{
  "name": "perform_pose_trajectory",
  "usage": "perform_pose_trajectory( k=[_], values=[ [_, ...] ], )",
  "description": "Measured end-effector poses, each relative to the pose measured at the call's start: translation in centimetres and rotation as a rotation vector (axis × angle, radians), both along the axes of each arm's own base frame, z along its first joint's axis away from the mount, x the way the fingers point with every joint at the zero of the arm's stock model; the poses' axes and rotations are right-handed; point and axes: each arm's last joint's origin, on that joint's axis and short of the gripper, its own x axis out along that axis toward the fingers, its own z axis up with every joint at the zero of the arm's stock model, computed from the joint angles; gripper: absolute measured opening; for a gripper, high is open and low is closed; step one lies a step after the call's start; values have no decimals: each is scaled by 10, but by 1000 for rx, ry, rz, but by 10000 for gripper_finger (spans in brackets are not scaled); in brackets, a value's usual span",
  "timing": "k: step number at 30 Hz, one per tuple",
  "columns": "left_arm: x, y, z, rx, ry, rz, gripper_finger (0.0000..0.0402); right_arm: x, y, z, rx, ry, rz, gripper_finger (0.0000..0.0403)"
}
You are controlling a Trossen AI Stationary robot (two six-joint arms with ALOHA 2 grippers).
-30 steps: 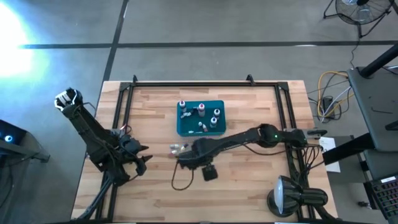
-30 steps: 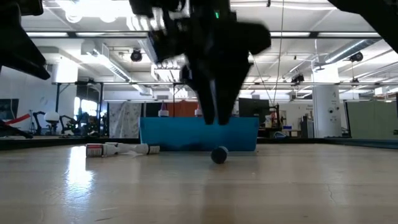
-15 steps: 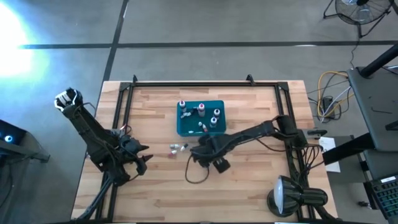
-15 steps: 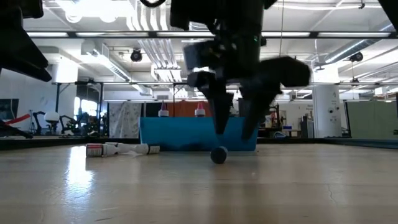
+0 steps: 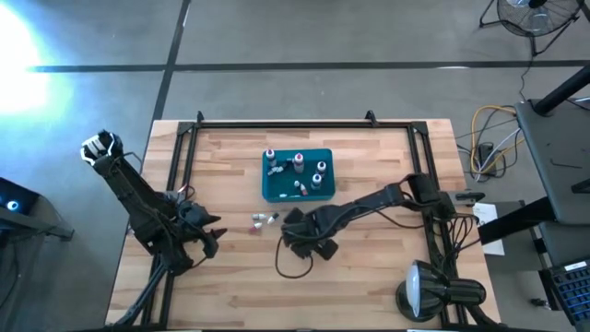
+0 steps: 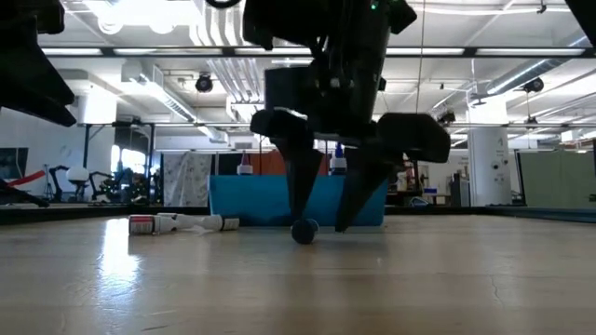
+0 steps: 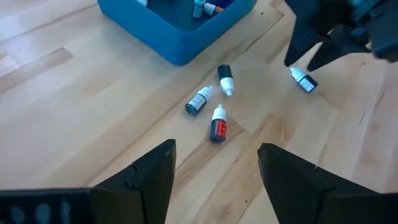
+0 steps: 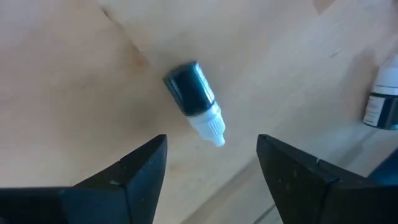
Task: Pick & Place food coloring
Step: Put the left small black food coloring bottle into the bin
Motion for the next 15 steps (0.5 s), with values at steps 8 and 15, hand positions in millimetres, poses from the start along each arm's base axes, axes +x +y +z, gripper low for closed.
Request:
perform_pose_trajectory(
  k=[8, 15],
  values=[
    [0, 0, 0, -24, -15, 24, 204, 0, -5, -8, 58, 18, 49, 205],
    [-1, 1, -3, -32, -22, 43, 204, 4, -8, -8, 70, -22, 54, 160]
  ],
)
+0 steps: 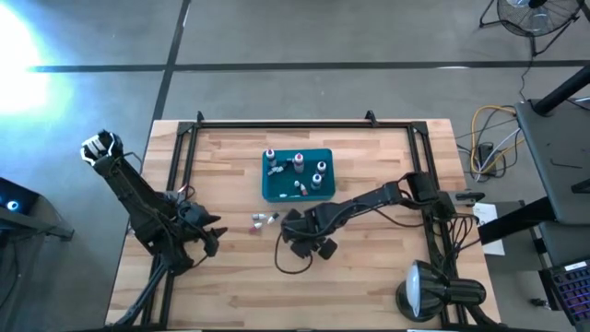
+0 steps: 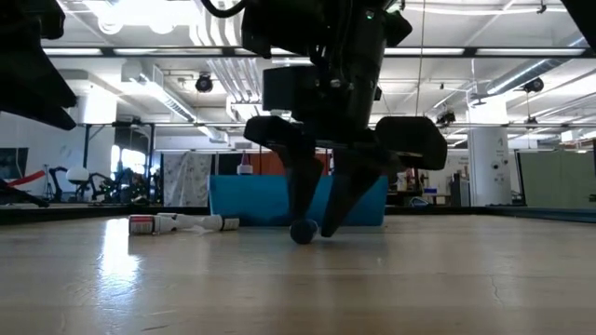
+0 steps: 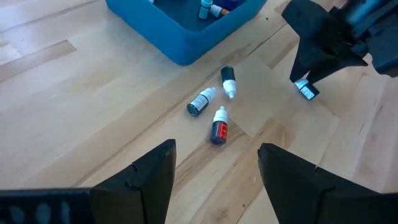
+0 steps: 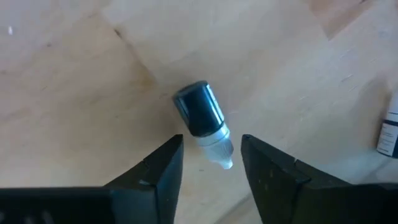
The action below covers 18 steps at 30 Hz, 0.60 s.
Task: Pick & Place food coloring
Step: Put the left small black food coloring bottle into the bin, then put the small black food coloring bottle into the bin
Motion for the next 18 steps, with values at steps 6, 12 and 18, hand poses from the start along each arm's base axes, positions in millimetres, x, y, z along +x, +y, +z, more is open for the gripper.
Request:
perform_pose_trajectory(
  k=[6, 12, 18],
  values=[
    [0, 0, 0, -7, -4, 6, 204, 0, -3, -1, 18, 7, -5, 129],
    [0, 0, 0, -6, -3, 7, 204, -1, 0, -1, 67, 19, -37, 93],
    [0, 0, 0, -6, -3, 9, 204, -1, 1, -1, 89, 25, -70, 66]
  ],
)
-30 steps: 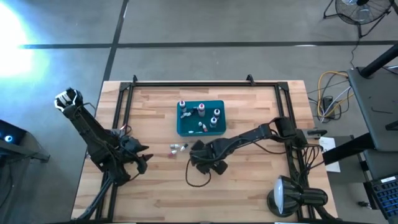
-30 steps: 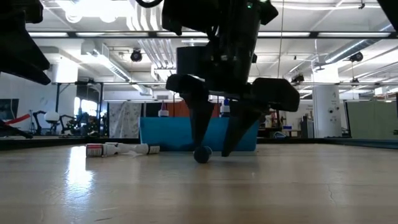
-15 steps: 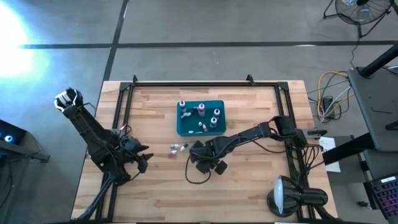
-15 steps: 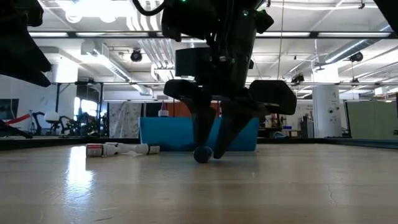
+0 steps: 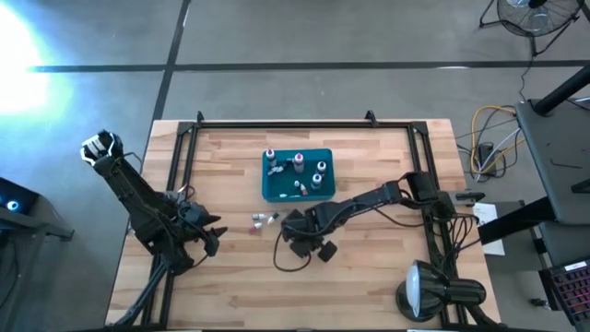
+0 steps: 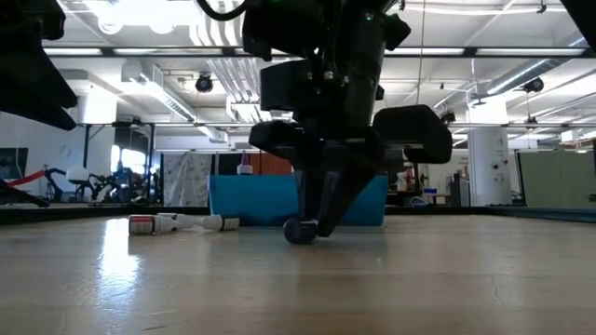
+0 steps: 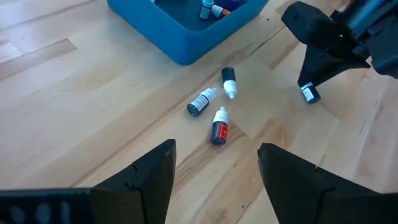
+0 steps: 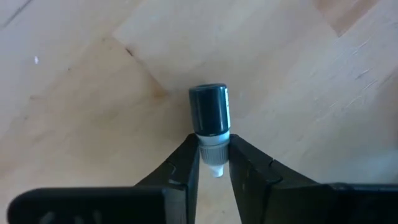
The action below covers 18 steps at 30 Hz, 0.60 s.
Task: Pick & Place food coloring
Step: Put the small black food coloring bottle into the bin
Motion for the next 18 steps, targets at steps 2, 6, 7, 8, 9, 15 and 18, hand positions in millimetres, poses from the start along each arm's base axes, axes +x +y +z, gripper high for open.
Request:
perform_pose_trajectory(
  k=[2, 6, 7, 8, 9, 15, 18],
  values=[
    [0, 0, 0, 0, 0, 0, 204, 0, 0, 0, 8, 7, -29, 64],
    [0, 0, 0, -1, 0, 2, 204, -1, -1, 3, 15, 14, -226, 63],
    [0, 0, 0, -1, 0, 2, 204, 0, -2, 6, 0, 2, -312, 63],
    [0, 0, 0, -1, 0, 2, 204, 1, -4, 13, -13, -27, -390, 62],
    [0, 0, 0, -1, 0, 2, 204, 1, -6, 21, -26, -70, -460, 62],
    [0, 0, 0, 14, 7, -10, 204, 1, -31, 89, -167, -497, -870, 62],
    [0, 0, 0, 27, 1, -12, 204, -4, -56, 110, -60, -543, -1048, 64]
  ],
)
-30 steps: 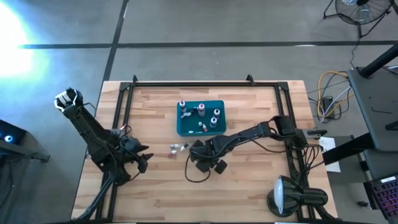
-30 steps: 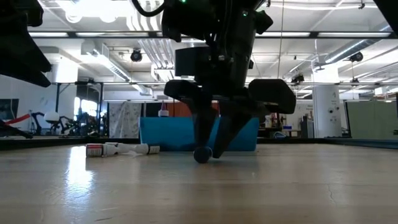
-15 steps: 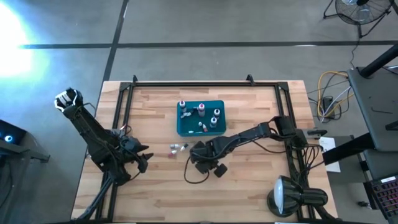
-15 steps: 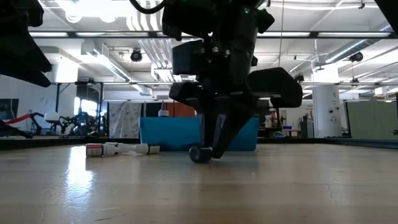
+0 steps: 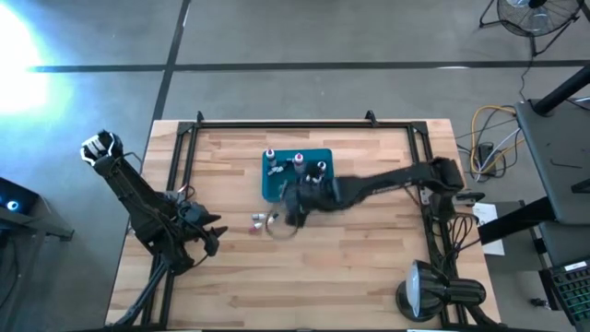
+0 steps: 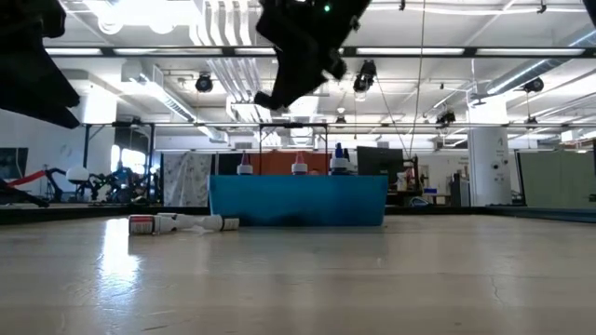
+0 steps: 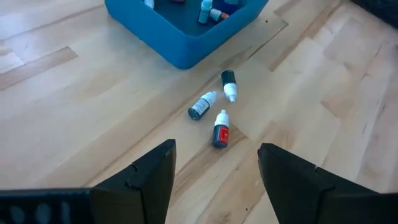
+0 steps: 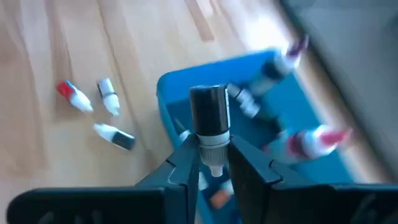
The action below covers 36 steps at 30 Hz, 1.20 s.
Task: Pick & Place food coloring
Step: Put the small black food coloring bottle into the bin, then put the small red food coloring bottle into the bin
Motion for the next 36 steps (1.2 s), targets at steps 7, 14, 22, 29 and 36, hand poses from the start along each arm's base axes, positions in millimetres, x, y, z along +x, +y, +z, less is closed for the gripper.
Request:
perform_pose_trajectory(
  k=[7, 14, 22, 29, 36],
  values=[
    [1, 1, 1, 13, -20, 12, 204, -3, -69, -8, 357, -36, -218, 149],
    [13, 2, 0, 6, 16, -17, 204, -7, -62, 5, 406, -37, -138, 258],
    [72, 34, -14, -65, 212, -122, 204, -32, -10, 11, 375, 178, -78, 290],
    [107, 75, -14, -220, 349, -172, 204, -50, 14, 5, 412, 277, -182, 264],
    [133, 67, -9, -250, 368, -227, 204, -52, 18, 3, 445, 261, -252, 241]
  ],
)
